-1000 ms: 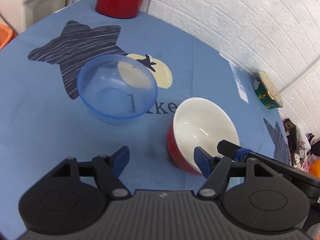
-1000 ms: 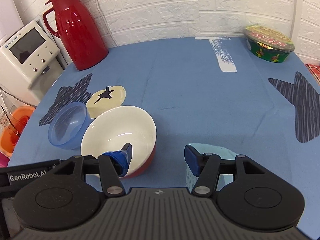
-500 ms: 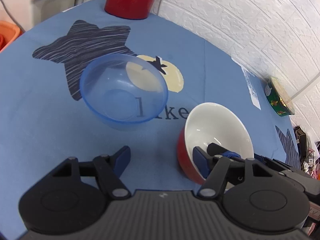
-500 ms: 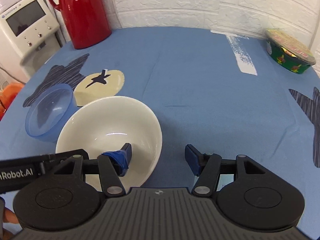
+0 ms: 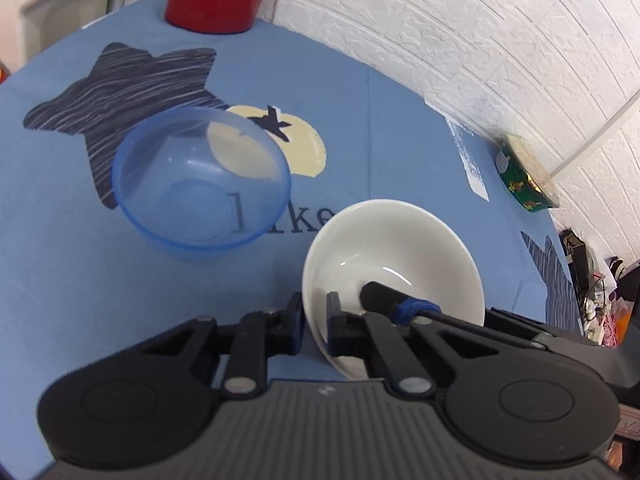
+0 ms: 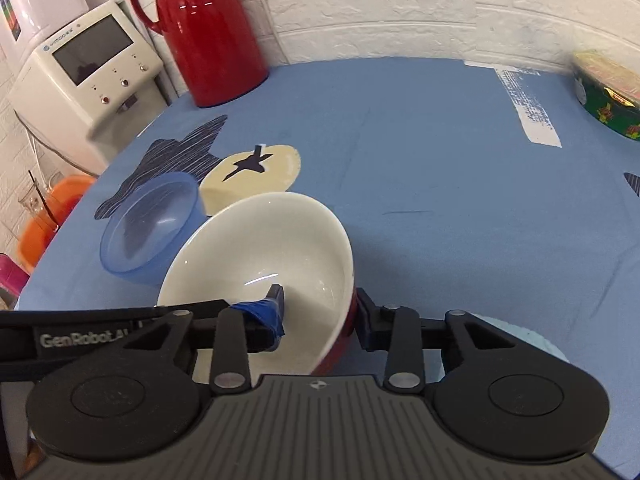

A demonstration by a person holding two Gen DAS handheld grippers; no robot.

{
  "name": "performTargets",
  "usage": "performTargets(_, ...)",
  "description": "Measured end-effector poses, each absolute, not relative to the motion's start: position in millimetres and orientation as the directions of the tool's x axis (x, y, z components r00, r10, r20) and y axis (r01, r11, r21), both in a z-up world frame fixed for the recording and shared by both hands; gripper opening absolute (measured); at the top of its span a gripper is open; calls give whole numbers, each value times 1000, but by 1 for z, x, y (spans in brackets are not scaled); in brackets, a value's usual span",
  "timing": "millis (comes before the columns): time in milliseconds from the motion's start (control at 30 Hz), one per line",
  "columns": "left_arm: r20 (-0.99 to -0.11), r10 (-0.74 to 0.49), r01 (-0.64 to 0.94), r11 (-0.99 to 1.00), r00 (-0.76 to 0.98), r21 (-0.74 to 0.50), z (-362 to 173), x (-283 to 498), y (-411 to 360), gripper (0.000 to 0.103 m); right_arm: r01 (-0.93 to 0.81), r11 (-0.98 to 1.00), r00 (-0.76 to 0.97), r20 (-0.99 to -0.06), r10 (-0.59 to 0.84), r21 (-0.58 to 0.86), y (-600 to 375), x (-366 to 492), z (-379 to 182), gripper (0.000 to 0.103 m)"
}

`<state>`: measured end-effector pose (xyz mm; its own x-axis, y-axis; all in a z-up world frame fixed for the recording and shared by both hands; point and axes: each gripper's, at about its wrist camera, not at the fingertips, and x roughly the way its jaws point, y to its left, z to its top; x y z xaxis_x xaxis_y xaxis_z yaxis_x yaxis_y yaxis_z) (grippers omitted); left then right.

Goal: Organize plates and bowls
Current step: 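Lower the red bowl with both tools into the steel bowl and open both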

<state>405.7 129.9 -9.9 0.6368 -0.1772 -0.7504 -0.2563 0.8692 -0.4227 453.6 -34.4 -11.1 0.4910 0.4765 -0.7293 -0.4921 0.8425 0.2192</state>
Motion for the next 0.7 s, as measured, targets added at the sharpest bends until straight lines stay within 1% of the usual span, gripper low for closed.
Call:
performTargets(133,-752,-168,-222,895,638,-388,0,390,123,0,-468,848,472,-741,477,248,-37,446,-9,22)
performTargets(333,-762,-210,-180,902,613,-393,25,345,107,0,-463,843,460,-739,493,274,-52,411,4,25)
performTargets(500,-766,-252,-116,914,591,-389,45,294,76,0,-460,849,470,-740,481,260,-75,361,23,26)
performTargets(700,-767,-330,-16,914,549,-405,52,236,34,0,-409,874,479,-754,449,261,-116,296,40,28)
